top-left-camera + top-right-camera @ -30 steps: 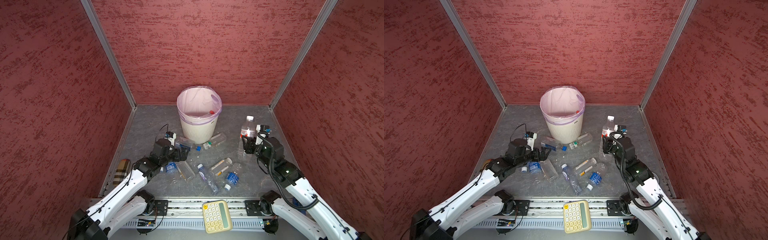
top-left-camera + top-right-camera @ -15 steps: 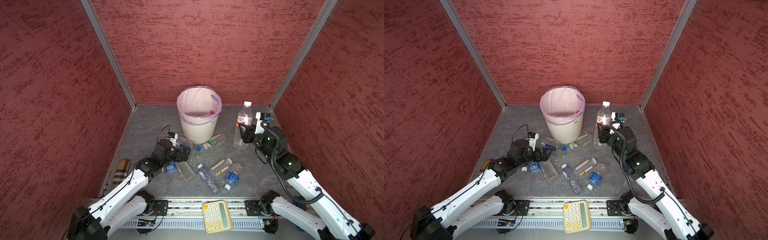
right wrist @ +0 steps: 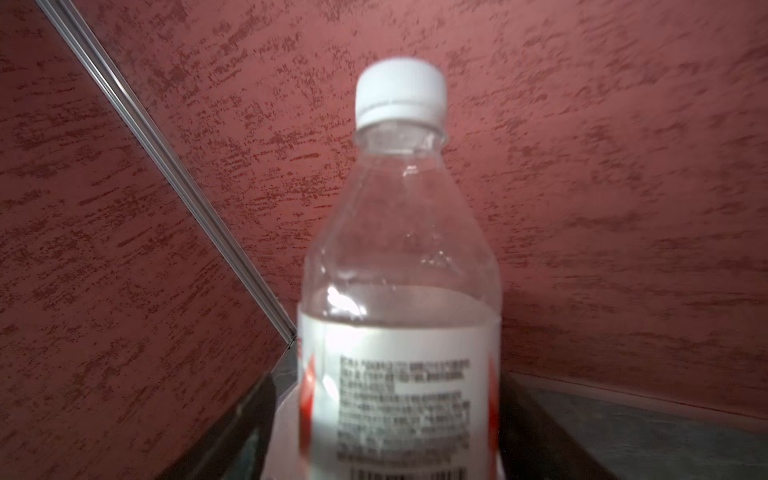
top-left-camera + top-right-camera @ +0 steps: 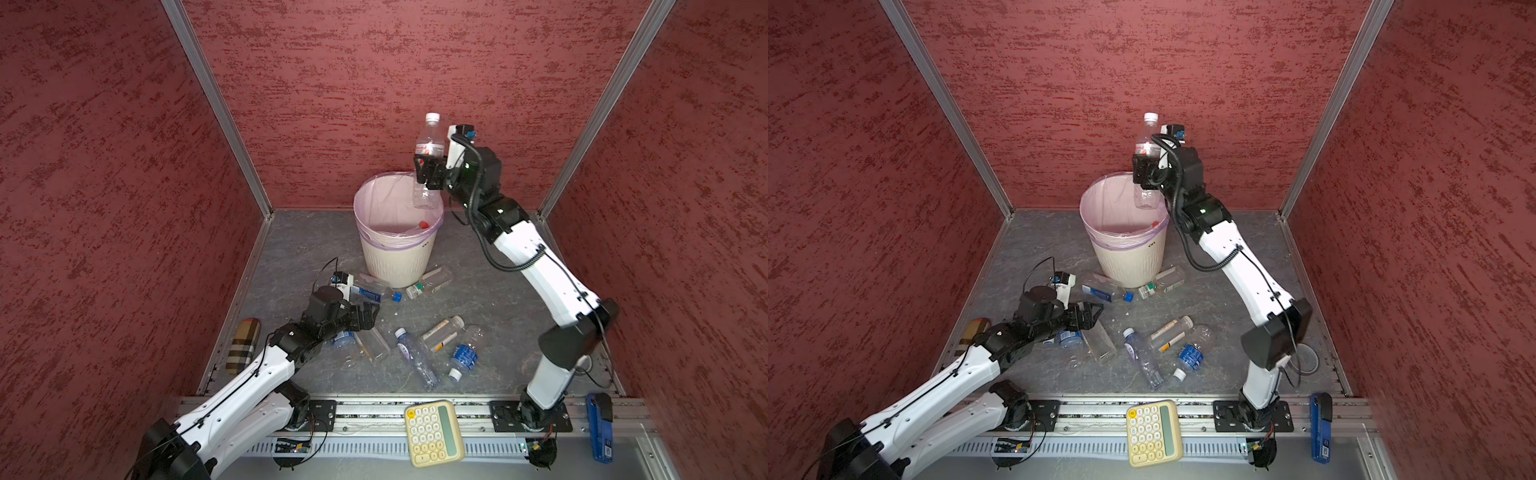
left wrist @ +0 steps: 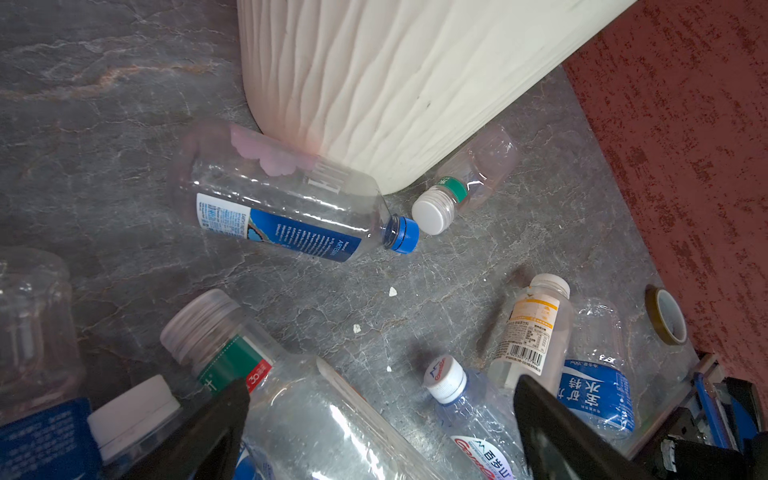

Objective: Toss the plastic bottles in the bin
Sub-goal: 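Lift the clear water bottle with the right gripper over the bin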

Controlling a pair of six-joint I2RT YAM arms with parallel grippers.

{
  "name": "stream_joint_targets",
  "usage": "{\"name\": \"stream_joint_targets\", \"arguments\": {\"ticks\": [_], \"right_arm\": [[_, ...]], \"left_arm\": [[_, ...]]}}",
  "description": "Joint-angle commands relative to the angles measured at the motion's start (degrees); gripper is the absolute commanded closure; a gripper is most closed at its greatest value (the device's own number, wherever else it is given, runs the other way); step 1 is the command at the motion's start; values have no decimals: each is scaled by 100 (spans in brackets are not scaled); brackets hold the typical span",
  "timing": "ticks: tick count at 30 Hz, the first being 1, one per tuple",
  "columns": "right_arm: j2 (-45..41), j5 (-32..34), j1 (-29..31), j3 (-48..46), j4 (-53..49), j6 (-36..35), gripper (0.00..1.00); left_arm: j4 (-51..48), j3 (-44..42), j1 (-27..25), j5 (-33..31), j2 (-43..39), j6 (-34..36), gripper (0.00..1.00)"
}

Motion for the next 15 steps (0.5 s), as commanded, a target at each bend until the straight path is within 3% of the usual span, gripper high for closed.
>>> {"name": "stream_joint_targets", "arguments": {"ticks": [1, 3, 6, 15], "right_arm": [[773, 7, -42, 1361, -1256, -57, 1], [727, 38, -30, 1397, -1223, -75, 1], [238, 44, -34, 786, -763, -183, 1], [-992, 490, -13, -636, -768, -216, 1]], "left_arm": [[-12, -40, -42, 78, -118, -113, 0], [-55, -38, -46, 61, -185, -111, 0], [-46, -24, -49, 36, -211, -86, 0], [9, 296, -55, -29, 284, 71, 1]]}}
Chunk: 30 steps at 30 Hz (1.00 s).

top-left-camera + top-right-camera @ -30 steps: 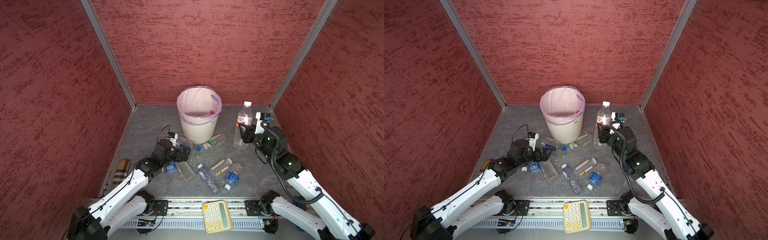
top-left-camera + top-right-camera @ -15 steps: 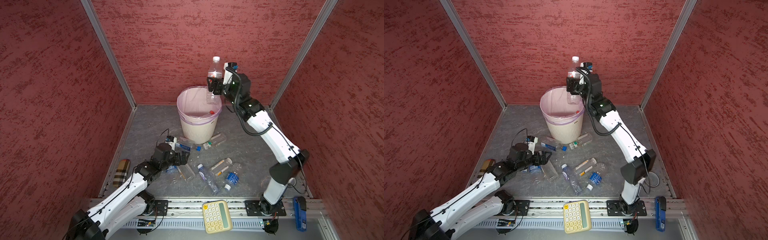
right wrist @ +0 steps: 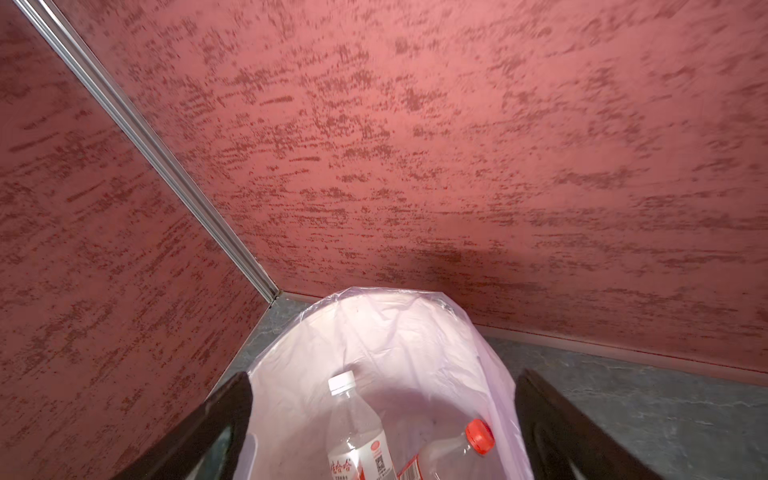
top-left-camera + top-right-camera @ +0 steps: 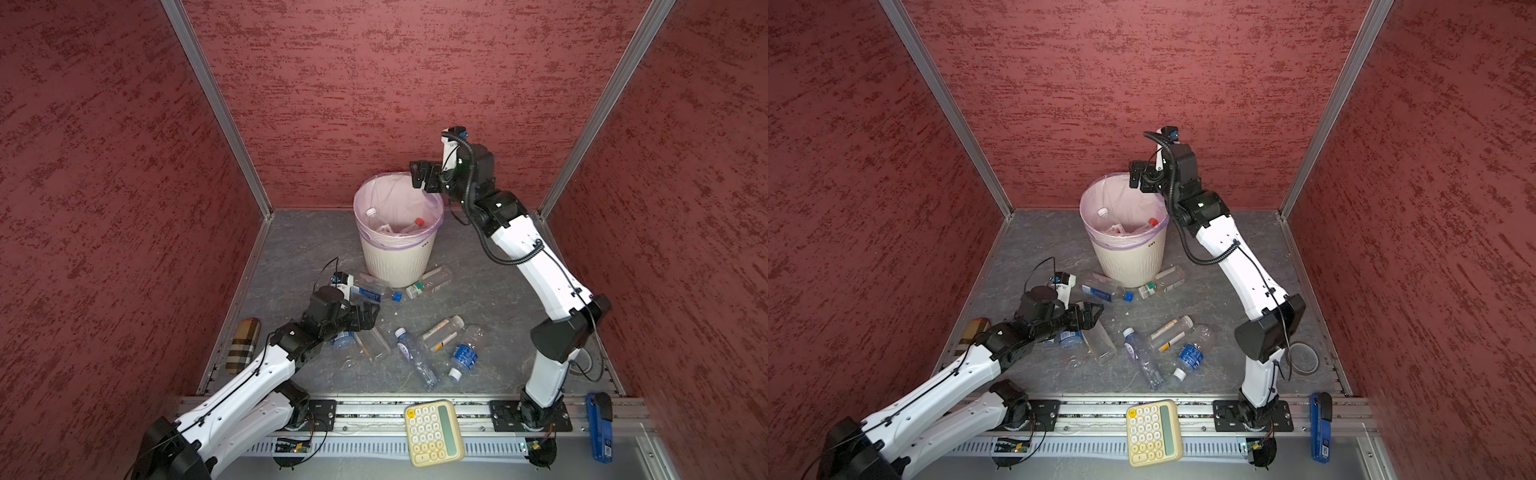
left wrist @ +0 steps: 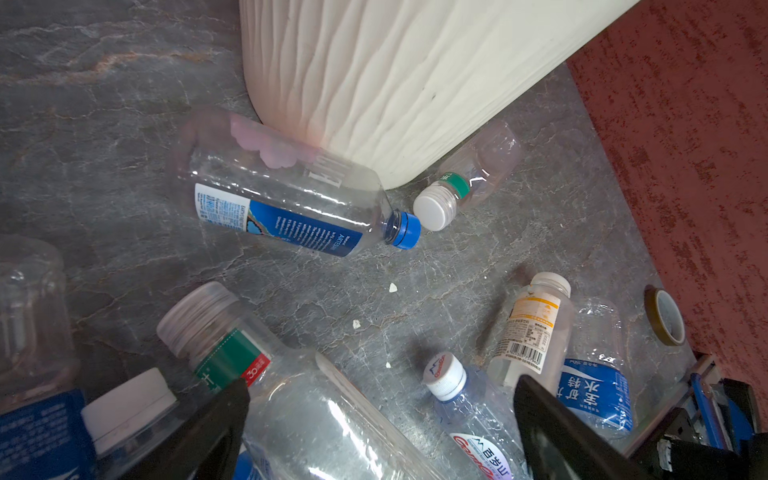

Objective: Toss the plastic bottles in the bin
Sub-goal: 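Lift the clear water bottle with the right gripper over the bin, then release the water bottle into the bin while the left gripper reaches for another bottle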

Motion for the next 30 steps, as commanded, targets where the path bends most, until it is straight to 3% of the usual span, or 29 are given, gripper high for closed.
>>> {"name": "stream_joint_targets", "arguments": {"ticks": [1, 10, 17, 25, 30], "right_arm": [[-467, 365, -10, -472, 66, -42, 1], [-1802, 540, -20, -2733, 484, 30, 1], [-2729, 651, -14, -4249, 352, 106, 3], [-3480, 567, -14, -5602, 60, 402, 8], [-3757, 565, -18, -6118, -48, 509, 9]], "left_arm": [[28, 307, -40, -25, 159, 172, 1], [-121, 712, -222, -97, 528, 190, 0], [-264, 868, -1093, -740, 538, -245, 3], [-401, 983, -1746, -1126, 643, -744, 5], [-1001, 1105, -2199, -1792, 700, -1483, 10]]}}
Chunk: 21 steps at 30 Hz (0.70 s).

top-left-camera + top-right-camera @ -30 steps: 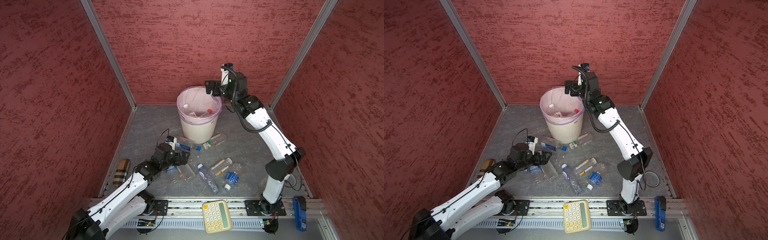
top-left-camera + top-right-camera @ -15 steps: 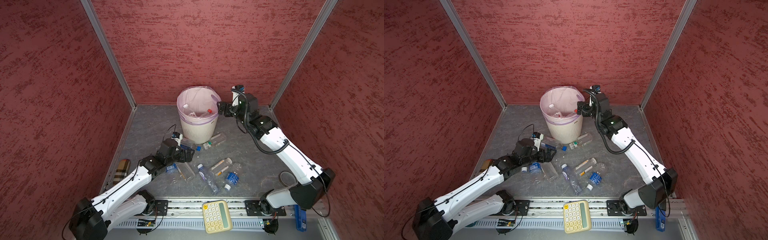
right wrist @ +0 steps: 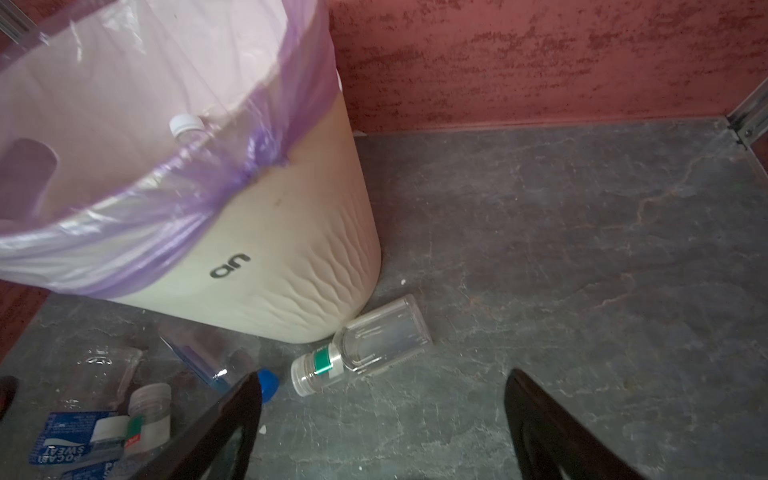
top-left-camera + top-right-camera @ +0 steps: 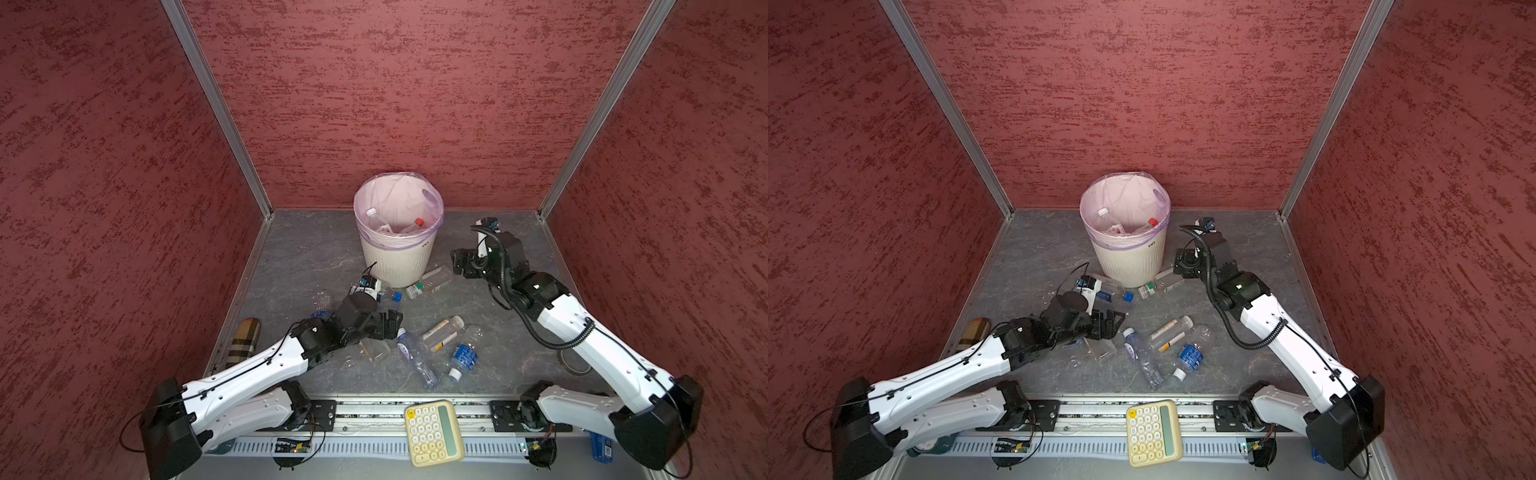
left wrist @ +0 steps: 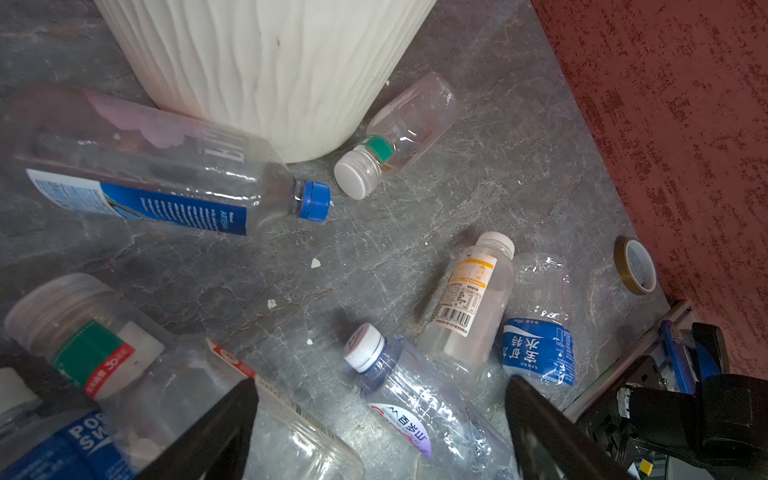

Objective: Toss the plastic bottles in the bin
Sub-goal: 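Release the water bottle into the bin while the left gripper reaches for another bottle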

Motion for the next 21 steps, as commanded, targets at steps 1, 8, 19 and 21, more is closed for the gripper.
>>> {"name": "stream_joint_targets", "arguments": {"ticks": [1, 8, 19, 21], "right_arm": [[-226, 53, -18, -227, -123, 187, 9], [-261, -40, -20, -566, -81, 197, 9], [-319, -110, -18, -807, 33, 137, 9], [-339, -159, -21, -849, 65, 143, 9]], "left_arm": [[-595, 208, -222, -668, 33, -756, 12], [-1750, 766, -705, -1453, 542, -2273, 19], [-2563, 903, -741, -1469, 1290, -4141, 27], [-2515, 919, -692, -1393, 1424, -4188, 27]]}}
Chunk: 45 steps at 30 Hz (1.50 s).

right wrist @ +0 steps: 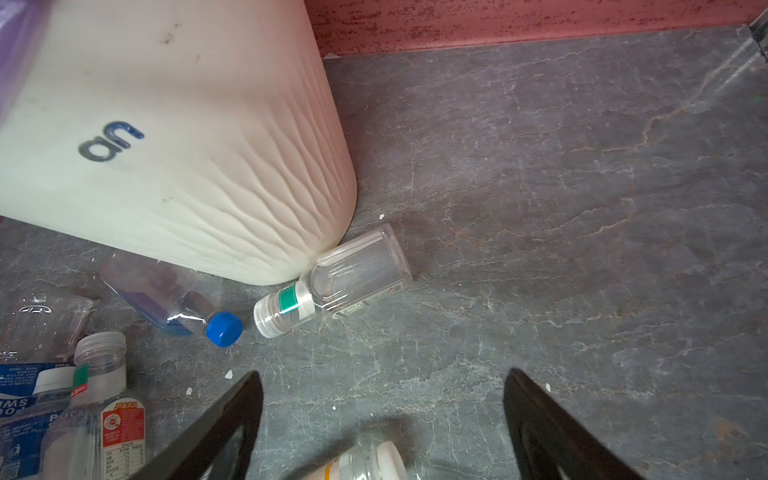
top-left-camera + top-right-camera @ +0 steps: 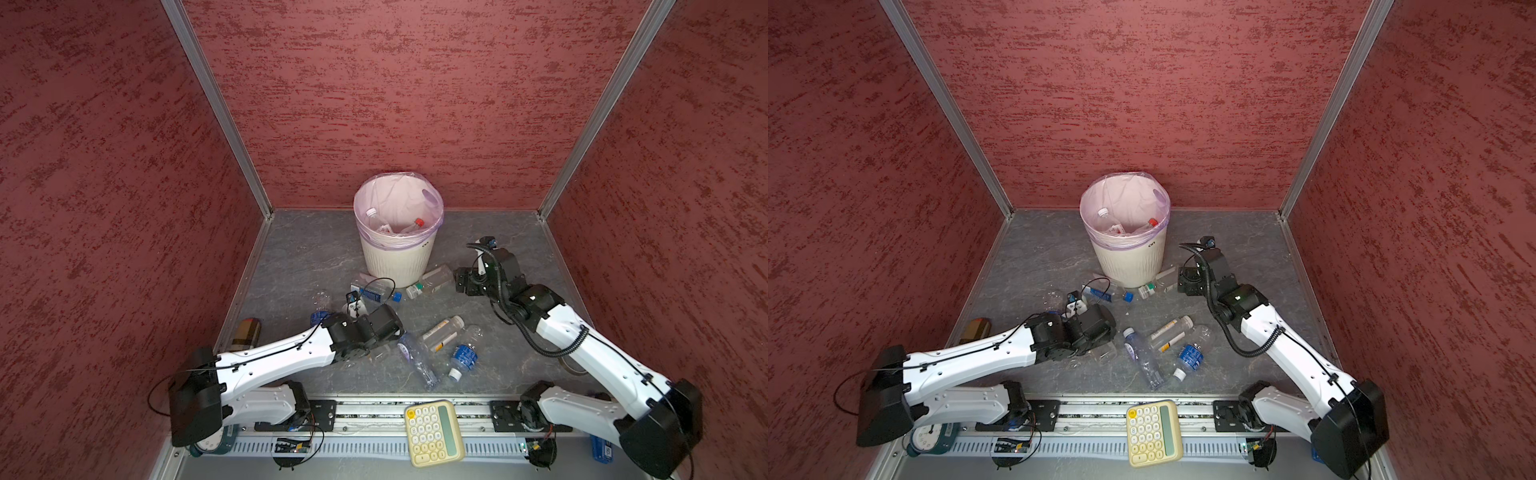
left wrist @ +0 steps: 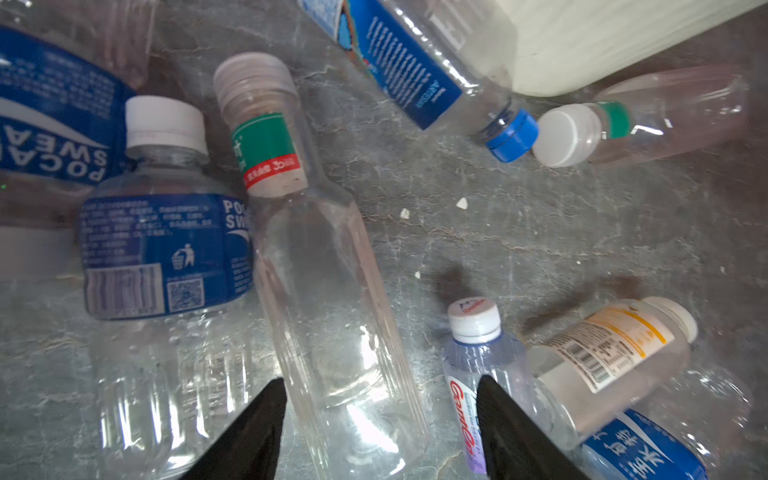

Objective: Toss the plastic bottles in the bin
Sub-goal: 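Release the water bottle into the bin while the left gripper reaches for another bottle, then close the left gripper on the clear green-labelled bottle and lift it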

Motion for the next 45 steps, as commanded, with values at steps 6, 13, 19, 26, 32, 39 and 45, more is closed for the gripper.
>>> {"name": "stream_joint_targets", "arguments": {"ticks": [6, 13, 19, 26, 32, 39, 45], "right_arm": [[-173, -185, -23, -104, 160, 59, 8], [-231, -300, -23, -220, 233, 159, 2], [-180, -381, -27, -221, 276, 179, 1], [-40, -424, -27, -180, 329, 187, 1], [23, -448, -27, -162, 334, 213, 1], [46, -444, -27, -132, 298, 227, 1], [119, -453, -27, -116, 296, 240, 2]], "left_arm": [[-38, 221, 212, 83, 440, -428, 27], [-49, 323, 350, 165, 765, -350, 26], [-42, 285, 470, 238, 885, -310, 24], [381, 61, 724, 520, 986, -109, 24], [590, 55, 881, 751, 1278, 103, 24], [864, 1, 989, 892, 1515, 264, 25], [1064, -27, 1080, 996, 1658, 410, 29]]}}
